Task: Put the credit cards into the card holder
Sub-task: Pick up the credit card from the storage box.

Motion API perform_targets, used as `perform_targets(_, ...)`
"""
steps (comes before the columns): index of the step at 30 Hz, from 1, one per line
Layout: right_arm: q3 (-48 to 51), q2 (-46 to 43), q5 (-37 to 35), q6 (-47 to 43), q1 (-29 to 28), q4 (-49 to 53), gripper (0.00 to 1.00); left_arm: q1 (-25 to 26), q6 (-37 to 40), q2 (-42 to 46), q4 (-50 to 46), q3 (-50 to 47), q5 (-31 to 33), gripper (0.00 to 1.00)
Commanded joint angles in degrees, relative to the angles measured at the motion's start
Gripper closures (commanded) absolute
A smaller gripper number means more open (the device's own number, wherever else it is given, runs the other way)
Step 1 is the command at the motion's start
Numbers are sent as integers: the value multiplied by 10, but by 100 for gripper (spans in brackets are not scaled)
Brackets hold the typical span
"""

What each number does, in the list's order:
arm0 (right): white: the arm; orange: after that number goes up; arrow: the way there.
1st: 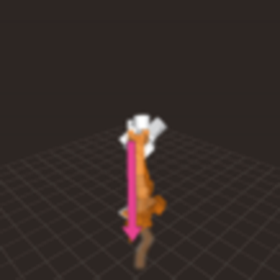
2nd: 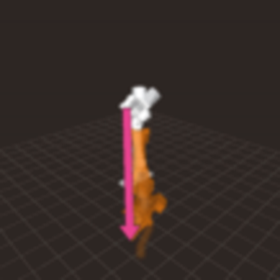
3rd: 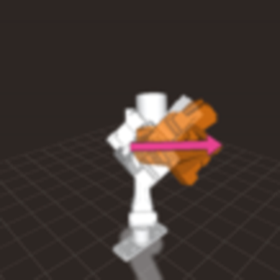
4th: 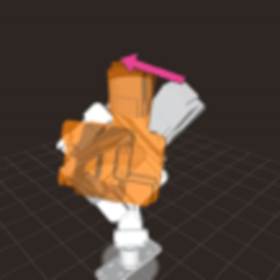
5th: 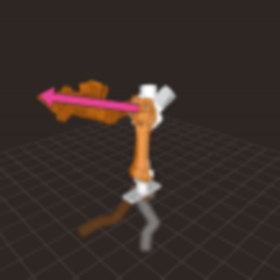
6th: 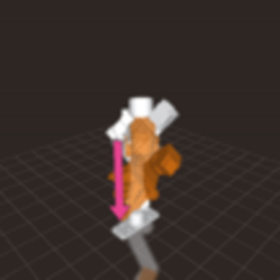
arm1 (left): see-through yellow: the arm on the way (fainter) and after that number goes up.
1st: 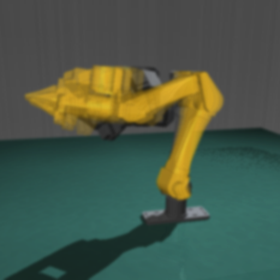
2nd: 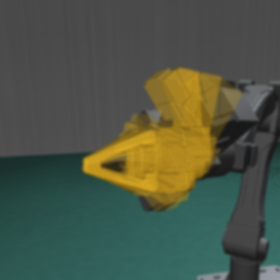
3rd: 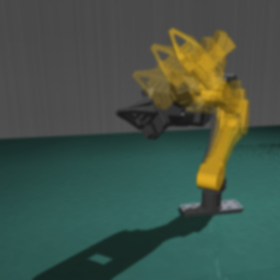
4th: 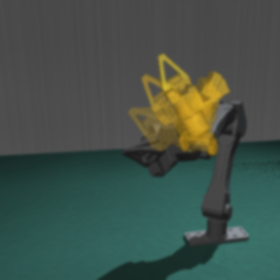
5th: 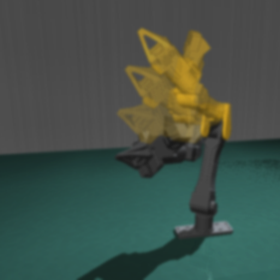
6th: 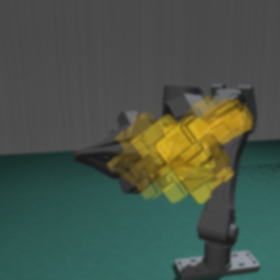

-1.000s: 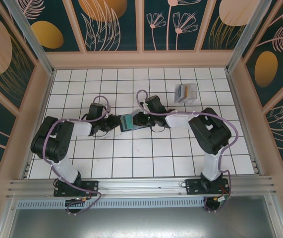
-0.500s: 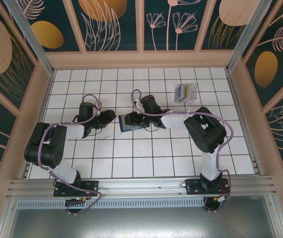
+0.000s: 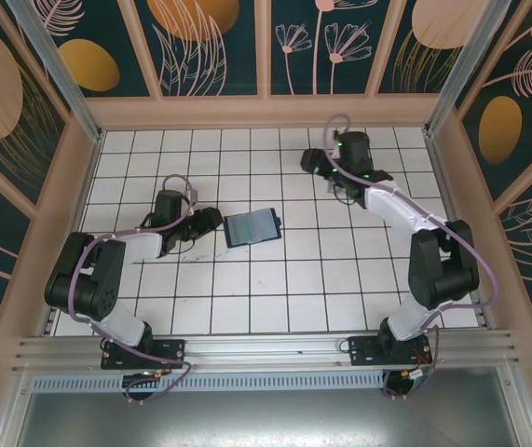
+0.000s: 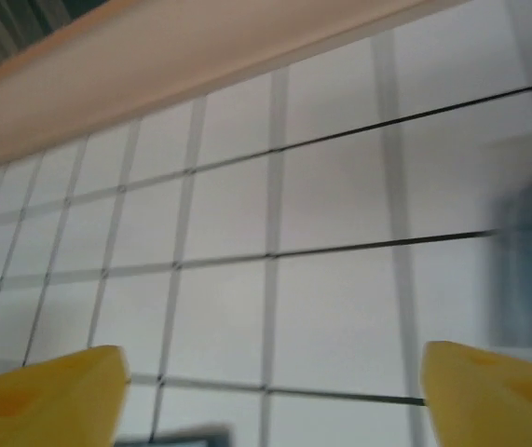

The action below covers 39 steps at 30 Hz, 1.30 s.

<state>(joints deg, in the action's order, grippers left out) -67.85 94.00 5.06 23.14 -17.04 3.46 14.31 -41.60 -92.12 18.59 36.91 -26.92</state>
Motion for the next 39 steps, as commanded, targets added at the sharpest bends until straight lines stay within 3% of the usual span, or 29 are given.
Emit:
perform_targets(1, -19, -1, -54, -5, 50, 72, 1, 6, 30, 19, -19, 10, 6, 49)
perform_targets(6, -46, 42, -25, -6, 93, 92, 1, 7, 64, 56, -59, 13, 43, 35)
perform_targets(8, -62, 64, -16, -6, 103, 104, 1, 7, 79, 77, -81, 13, 65, 22)
perform_targets(9, -68, 74, -5, -11, 107, 104, 1, 7, 85, 91, -91, 12, 79, 8)
perform_targets(10, -72, 82, 3, -13, 111, 103, 1, 7, 92, 103, -101, 11, 93, 2)
perform_targets(20, -108, 147, 64, -32, 129, 110, 1, 7, 116, 156, -199, 28, 210, 1)
perform_targets(39, -199, 217, 113, -75, 116, 167, 4, 7, 96, 179, -190, -5, 217, 2)
